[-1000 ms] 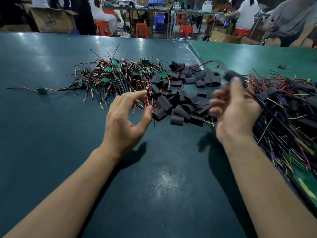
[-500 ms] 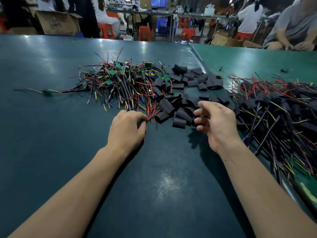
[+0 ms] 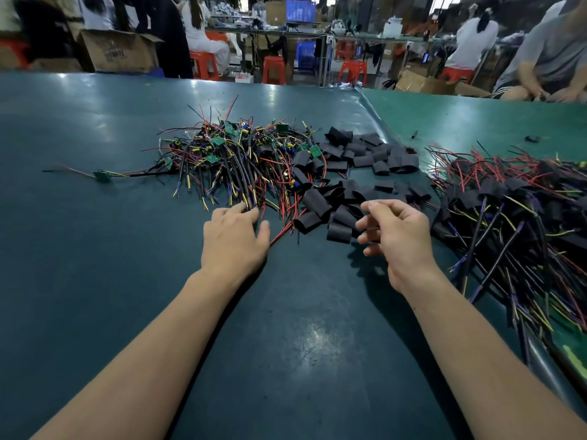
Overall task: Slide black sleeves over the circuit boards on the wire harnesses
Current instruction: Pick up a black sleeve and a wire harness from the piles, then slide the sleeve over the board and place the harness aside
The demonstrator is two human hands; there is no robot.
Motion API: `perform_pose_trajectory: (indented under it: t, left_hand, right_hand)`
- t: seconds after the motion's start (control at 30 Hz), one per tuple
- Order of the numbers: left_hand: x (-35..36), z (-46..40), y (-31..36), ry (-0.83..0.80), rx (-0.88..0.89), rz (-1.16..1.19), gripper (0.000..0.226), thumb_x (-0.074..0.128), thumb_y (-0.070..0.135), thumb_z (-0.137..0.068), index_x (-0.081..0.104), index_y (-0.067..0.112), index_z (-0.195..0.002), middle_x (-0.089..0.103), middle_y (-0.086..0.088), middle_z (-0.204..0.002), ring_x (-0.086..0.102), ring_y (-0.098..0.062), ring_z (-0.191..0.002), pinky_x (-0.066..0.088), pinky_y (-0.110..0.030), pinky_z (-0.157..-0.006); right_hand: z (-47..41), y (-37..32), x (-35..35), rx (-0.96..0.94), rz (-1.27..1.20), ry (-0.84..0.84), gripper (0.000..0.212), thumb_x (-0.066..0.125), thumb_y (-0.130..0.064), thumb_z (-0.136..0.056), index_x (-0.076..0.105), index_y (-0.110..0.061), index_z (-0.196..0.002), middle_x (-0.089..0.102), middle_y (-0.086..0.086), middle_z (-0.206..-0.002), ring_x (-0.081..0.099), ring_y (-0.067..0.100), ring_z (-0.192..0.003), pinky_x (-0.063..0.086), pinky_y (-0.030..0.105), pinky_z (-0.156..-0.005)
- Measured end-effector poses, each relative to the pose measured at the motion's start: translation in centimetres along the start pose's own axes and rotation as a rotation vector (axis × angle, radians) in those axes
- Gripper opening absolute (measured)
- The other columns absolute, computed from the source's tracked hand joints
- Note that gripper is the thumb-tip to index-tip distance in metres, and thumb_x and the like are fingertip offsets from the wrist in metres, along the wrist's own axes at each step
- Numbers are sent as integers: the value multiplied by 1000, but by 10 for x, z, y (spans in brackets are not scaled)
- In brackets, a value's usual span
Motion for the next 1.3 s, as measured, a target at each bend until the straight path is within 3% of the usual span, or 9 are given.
perform_pose_trajectory:
  t: [0.2,0.37,0.5,0.7,0.9,1.03,1.13,1.2,1.3]
  left_hand:
    - [-4,-7,-1,73,-33,131,29,61,24,-91,56,9,-66,60,-6,-84,53,-37,-96,37,-36,-78]
    - [-19,-9,-5,286,-145,444,17,67,14,-87,78,14,-99,76,-3,-95,69,-16,-93,50,-26,-94]
    - [-24,-8,-3,390,-149,580,13,68,13,-84,79,14,-92,75,3,-82,62,6,-67,41,1,-72]
    - [-42,17,29,614,323,633,8,70,3,-80,74,8,-85,71,1,-83,63,-13,-73,51,-22,-74]
    - [-33,47,67,320,851,683,7,66,-5,-80,68,-3,-86,67,-8,-84,62,-26,-76,52,-36,-71]
    - [-26,50,69,182,806,714,16,68,8,-82,65,1,-97,66,-7,-90,62,-22,-79,52,-31,-76]
    - [-18,38,61,129,709,564,16,69,17,-85,67,5,-93,68,-2,-92,60,-19,-86,49,-28,-82]
    - [-10,27,56,100,640,398,12,72,15,-85,70,5,-91,70,-4,-100,59,-26,-96,48,-37,-89]
    - [0,20,51,-10,602,273,31,70,23,-88,68,9,-115,64,-3,-126,51,-26,-119,41,-42,-103]
  right_hand:
    - [1,6,6,13,35,-39,11,58,-13,-94,66,-9,-87,65,-2,-56,54,10,-42,40,21,-36]
    - [-1,6,6,15,35,-36,10,60,-14,-94,67,-10,-88,66,-1,-57,54,10,-43,41,21,-37]
    - [-1,6,5,10,38,-34,11,59,-14,-94,67,-10,-88,66,-1,-58,55,10,-44,41,21,-37]
    - [1,7,9,-70,105,-149,8,62,-15,-95,66,-11,-91,66,0,-62,55,12,-45,41,24,-37]
    - [16,13,35,-204,220,-539,69,65,13,-84,47,-26,-138,62,2,-86,60,11,-66,53,28,-61]
    - [10,9,30,-305,186,-342,40,58,9,-91,57,-3,-129,68,-1,-86,64,1,-68,51,15,-61]
    - [-2,3,15,-221,31,-100,31,48,-26,-103,58,-10,-128,72,4,-81,66,13,-58,50,23,-48]
    - [-9,1,1,-239,86,32,33,45,-39,-102,68,-15,-101,73,10,-78,68,17,-58,53,26,-50]
    - [-11,-2,-12,-303,126,116,38,53,-50,-95,68,-17,-81,73,8,-71,71,19,-63,58,30,-60]
Point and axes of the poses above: each hand's wrist, its own z-axis away from the middle knuckle, its own x-axis out of the palm, y = z × x, the point moved 3 cm from there along -z, towards the middle knuckle
